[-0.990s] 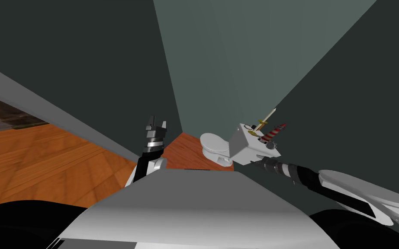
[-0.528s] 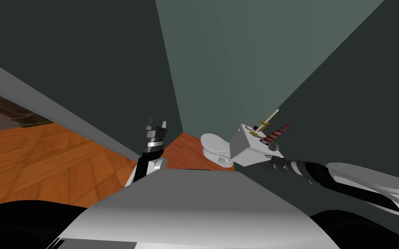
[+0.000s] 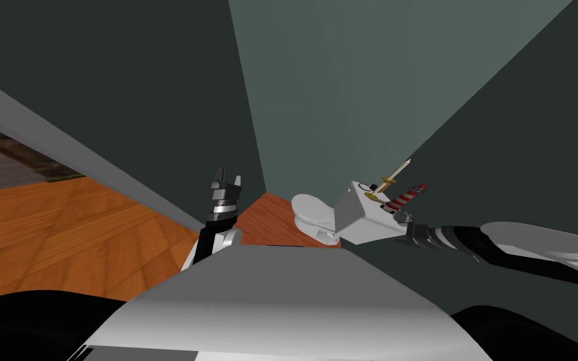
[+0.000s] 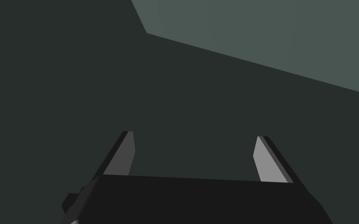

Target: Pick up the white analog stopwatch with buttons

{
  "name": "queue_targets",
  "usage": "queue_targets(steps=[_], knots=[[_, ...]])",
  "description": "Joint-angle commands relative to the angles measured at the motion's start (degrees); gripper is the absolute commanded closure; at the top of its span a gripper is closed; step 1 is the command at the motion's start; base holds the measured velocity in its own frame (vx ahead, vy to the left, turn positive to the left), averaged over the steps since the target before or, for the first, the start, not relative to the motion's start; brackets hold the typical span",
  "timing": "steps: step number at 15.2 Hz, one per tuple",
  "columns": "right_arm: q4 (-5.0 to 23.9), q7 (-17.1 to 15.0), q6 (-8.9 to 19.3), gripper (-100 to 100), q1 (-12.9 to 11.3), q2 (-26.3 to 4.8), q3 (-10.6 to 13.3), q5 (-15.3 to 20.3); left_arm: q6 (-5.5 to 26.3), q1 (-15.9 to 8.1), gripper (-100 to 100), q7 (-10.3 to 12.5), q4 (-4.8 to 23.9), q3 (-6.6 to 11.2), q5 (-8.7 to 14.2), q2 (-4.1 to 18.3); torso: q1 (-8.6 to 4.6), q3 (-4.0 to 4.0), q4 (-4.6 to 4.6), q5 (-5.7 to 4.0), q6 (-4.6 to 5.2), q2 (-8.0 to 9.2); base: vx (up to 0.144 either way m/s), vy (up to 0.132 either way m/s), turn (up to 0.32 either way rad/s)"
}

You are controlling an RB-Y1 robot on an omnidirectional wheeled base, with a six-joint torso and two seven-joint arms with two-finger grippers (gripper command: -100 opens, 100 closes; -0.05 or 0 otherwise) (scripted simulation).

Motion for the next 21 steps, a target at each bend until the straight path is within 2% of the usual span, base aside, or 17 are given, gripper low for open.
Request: queue_targets(steps=[1, 2, 3, 4, 6, 7, 9, 11, 14, 19, 20, 21], knots=[[2.6, 0.8, 0.0, -100, -0.5, -2.9, 0.9, 1.3, 0.0, 0.0, 0, 0.0, 0.0, 0.00, 0.0, 0.0, 0.00, 0.00, 0.00, 0.00, 0.00, 0.00, 0.022, 0.003, 0.029], [2.6, 0.8, 0.0, -100, -0.5, -3.1, 0.9, 1.3, 0.0, 0.0, 0, 0.0, 0.0, 0.00, 0.0, 0.0, 0.01, 0.00, 0.00, 0.01, -0.02, -0.01, 0.024, 0.001, 0.044], [4.2, 1.4, -0.1, -100, 0.2, -5.2, 0.7, 2.5, 0.0, 0.0, 0, 0.0, 0.0, 0.00, 0.0, 0.0, 0.01, 0.00, 0.00, 0.00, -0.01, -0.01, 0.027, -0.001, 0.051], [4.2, 1.4, -0.1, -100, 0.2, -5.2, 0.7, 2.5, 0.0, 0.0, 0, 0.0, 0.0, 0.00, 0.0, 0.0, 0.01, -0.01, 0.00, 0.01, -0.02, -0.02, 0.028, -0.001, 0.039], [7.2, 2.6, -0.4, -100, 1.3, -8.8, 0.2, 4.7, 0.0, 0.0, 0, 0.0, 0.0, 0.00, 0.0, 0.0, 0.01, -0.02, -0.01, 0.01, -0.02, -0.04, 0.039, -0.001, 0.049], [7.2, 2.6, -0.4, -100, 1.3, -8.9, 0.8, 4.7, 0.0, 0.0, 0, 0.0, 0.0, 0.00, 0.0, 0.0, 0.01, -0.05, -0.02, 0.02, -0.03, -0.09, 0.044, -0.002, 0.056], [7.2, 2.6, -0.4, -100, 1.3, -8.9, 0.2, 4.7, 0.0, 0.0, 0, 0.0, 0.0, 0.00, 0.0, 0.0, 0.00, -0.03, -0.01, 0.00, 0.01, -0.05, 0.022, -0.003, 0.007], [9.6, 3.6, -0.6, -100, 2.4, -11.9, 0.0, 6.6, 0.0, 0.0, 0, 0.0, 0.0, 0.00, 0.0, 0.0, 0.00, 0.02, 0.01, 0.00, 0.01, 0.03, 0.022, -0.005, 0.033], [9.6, 3.6, -0.6, -100, 2.4, -12.0, 0.0, 6.6, 0.0, 0.0, 0, 0.0, 0.0, 0.00, 0.0, 0.0, -0.03, 0.01, 0.00, -0.01, 0.01, 0.01, 0.020, -0.009, 0.021], [13.3, 5.3, -1.1, -100, 4.6, -16.5, 0.2, 9.6, 0.0, 0.0, 0, 0.0, 0.0, 0.00, 0.0, 0.0, -0.11, -0.01, 0.00, -0.02, 0.01, -0.02, 0.025, -0.027, 0.022], [13.3, 5.3, -1.1, -100, 4.6, -16.5, 0.2, 9.6, 0.0, 0.0, 0, 0.0, 0.0, 0.00, 0.0, 0.0, -0.16, 0.01, 0.00, -0.04, 0.02, 0.01, 0.016, -0.043, 0.002], [12.4, 4.1, -1.5, -100, 3.7, -15.5, -0.3, 11.1, 0.0, 0.0, 0, 0.0, 0.0, 0.00, 0.0, 0.0, -0.17, 0.02, 0.01, -0.05, 0.02, 0.03, 0.008, -0.023, 0.004]])
